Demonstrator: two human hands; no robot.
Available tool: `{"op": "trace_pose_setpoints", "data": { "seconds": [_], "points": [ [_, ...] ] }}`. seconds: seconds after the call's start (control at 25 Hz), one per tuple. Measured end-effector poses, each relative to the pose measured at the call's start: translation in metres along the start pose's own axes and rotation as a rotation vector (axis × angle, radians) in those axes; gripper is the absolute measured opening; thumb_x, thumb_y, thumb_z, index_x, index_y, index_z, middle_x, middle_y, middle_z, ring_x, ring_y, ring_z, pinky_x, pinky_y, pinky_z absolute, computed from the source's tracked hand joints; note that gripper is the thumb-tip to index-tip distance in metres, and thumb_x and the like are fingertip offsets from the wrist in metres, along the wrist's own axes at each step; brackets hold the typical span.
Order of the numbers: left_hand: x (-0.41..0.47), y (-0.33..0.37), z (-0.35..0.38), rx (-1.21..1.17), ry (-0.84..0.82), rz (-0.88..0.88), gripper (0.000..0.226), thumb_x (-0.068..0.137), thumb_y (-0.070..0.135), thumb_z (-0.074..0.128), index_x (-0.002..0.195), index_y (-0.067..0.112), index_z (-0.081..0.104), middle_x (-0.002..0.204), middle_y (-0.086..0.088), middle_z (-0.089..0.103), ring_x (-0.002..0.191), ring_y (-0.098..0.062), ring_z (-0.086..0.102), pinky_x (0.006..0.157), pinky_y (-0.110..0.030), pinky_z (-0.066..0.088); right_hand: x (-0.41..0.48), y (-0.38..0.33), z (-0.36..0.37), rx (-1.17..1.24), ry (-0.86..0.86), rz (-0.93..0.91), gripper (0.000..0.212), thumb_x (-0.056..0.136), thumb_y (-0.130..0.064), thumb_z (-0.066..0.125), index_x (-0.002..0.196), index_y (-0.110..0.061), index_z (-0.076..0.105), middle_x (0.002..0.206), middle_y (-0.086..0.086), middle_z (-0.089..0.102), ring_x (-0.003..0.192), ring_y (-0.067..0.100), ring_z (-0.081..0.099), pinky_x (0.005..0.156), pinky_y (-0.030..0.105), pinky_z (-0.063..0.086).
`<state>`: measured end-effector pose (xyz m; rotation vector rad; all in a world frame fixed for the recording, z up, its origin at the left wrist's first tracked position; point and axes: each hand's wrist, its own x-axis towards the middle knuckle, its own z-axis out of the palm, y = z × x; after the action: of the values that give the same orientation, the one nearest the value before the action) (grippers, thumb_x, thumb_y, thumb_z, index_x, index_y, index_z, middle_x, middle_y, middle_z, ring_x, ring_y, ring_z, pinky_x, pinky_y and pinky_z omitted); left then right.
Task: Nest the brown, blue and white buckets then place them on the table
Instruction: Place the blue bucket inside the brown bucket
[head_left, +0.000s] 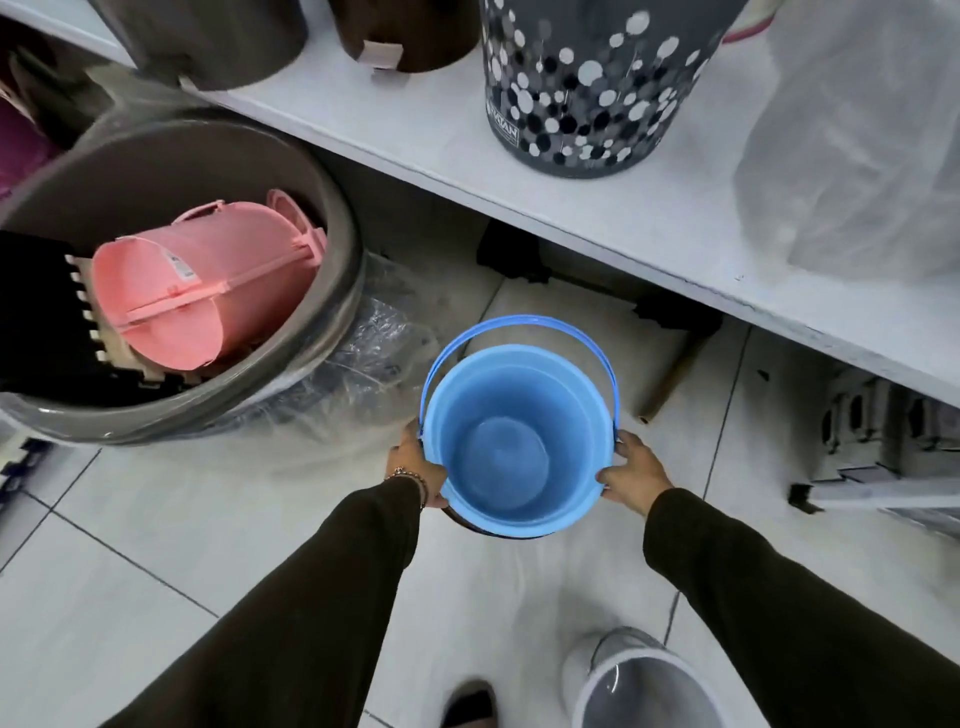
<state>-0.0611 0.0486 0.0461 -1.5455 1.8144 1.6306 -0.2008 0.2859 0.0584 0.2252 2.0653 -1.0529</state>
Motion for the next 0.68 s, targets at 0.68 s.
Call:
{"op": "trace_pose_setpoints", "data": {
  "seconds": [0.68],
  "points": [
    [-0.145,-0.038,0.059,0.635,0.041,0.647,0.059,0.09,0.013,0.048,0.146,0.024,0.035,0.155,0.0,0.035,0.147,-0.022,0.026,0.116,-0.038,0.036,-0.117,0.072,-0.033,-0.742,0.109,-0.304,0.076,0.093,-0.028,0.055,0.155,-0.017,0.013,0.165,0.002,0.005,0.152,0.023,0.005,0.122,0.046,0.017]
  ]
}}
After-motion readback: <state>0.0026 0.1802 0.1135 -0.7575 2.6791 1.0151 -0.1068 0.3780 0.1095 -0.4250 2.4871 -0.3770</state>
